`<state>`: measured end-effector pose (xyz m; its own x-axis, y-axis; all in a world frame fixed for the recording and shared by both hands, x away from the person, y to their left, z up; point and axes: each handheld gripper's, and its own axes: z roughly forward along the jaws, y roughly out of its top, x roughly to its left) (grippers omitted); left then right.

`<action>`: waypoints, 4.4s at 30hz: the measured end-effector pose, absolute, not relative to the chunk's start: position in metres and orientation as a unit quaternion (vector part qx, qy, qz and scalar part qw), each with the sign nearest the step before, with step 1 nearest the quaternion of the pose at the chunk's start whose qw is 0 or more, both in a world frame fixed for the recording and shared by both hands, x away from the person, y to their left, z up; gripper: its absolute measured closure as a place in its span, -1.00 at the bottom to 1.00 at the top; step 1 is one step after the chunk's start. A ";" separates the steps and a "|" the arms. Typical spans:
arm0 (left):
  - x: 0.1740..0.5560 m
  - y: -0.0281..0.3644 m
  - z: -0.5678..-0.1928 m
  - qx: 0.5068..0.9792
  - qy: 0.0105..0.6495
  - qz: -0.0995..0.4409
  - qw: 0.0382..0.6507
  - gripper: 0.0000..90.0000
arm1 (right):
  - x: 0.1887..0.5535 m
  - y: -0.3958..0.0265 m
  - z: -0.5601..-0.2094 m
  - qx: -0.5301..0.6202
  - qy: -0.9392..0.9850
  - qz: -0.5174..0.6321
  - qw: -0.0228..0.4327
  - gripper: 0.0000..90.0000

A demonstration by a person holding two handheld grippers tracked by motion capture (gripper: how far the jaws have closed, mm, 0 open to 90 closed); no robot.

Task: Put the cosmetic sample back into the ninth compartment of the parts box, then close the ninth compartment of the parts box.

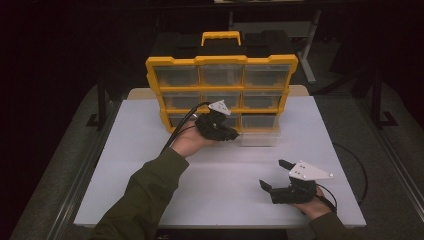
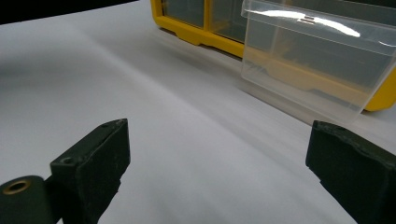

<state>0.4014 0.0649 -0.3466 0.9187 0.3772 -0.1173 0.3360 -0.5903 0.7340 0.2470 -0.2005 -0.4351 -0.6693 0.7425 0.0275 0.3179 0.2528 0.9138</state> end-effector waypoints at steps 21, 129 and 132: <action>0.424 0.046 -0.327 0.884 0.201 0.029 0.421 0.80 | 0.246 -0.199 -0.436 0.346 0.766 0.500 0.209 -0.88; 0.408 0.003 -0.368 0.901 0.202 0.012 0.384 1.00 | 0.249 -0.198 -0.437 0.339 0.770 0.500 0.205 -0.88; 0.411 0.005 -0.368 0.904 0.199 0.018 0.377 1.00 | 0.249 -0.197 -0.437 0.340 0.770 0.500 0.204 -0.88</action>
<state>0.4106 0.0047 -0.3676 0.9203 0.3731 -0.1180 0.3464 -0.6366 0.6890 0.2492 -0.1973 -0.4368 -0.6853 0.7278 0.0261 0.3199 0.2686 0.9086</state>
